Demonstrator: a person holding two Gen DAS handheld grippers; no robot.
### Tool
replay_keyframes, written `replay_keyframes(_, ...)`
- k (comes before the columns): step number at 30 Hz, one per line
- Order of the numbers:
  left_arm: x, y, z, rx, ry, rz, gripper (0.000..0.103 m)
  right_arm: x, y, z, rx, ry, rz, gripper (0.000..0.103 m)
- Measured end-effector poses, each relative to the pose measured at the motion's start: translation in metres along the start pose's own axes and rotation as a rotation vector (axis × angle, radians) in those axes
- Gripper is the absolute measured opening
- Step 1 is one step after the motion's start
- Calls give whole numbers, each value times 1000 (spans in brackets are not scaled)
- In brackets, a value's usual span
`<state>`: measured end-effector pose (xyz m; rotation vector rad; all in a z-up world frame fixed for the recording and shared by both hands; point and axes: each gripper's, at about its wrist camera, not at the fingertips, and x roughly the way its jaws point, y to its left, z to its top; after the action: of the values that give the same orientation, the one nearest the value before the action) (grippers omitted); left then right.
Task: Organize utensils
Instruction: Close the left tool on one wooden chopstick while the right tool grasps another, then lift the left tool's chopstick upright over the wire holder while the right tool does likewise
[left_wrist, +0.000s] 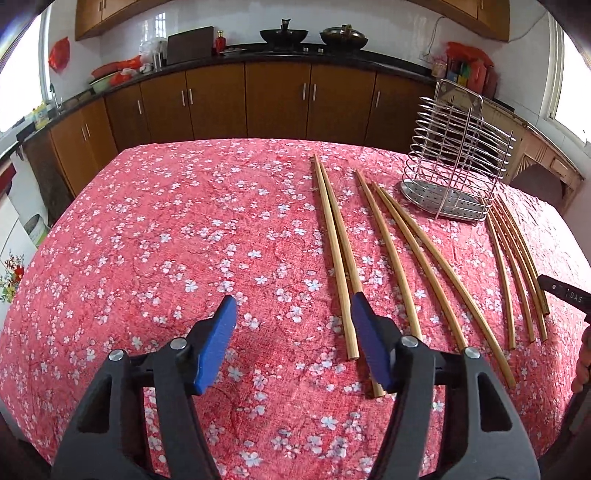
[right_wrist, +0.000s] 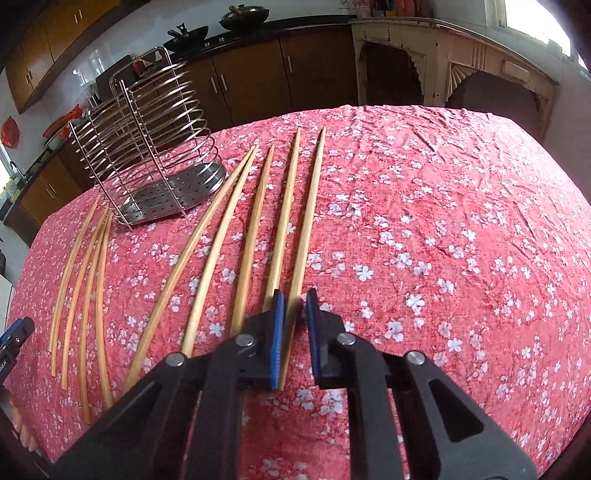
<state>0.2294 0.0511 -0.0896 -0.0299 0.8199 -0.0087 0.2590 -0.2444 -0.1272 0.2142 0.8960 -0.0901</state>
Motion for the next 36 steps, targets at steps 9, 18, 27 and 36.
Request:
replay_keyframes(9, 16, -10, 2, 32, 50, -29, 50, 0, -23, 6, 61, -28, -42, 8)
replay_keyframes(18, 33, -18, 3, 52, 92, -14, 33, -2, -19, 1, 36, -40, -59, 8)
replay_keyframes(27, 54, -2, 28, 12, 98, 74, 8, 0, -38, 9, 90, -40, -76, 8)
replay_keyframes(36, 52, 8, 24, 21, 91, 48, 16, -7, -45, 3, 102, -36, -59, 9)
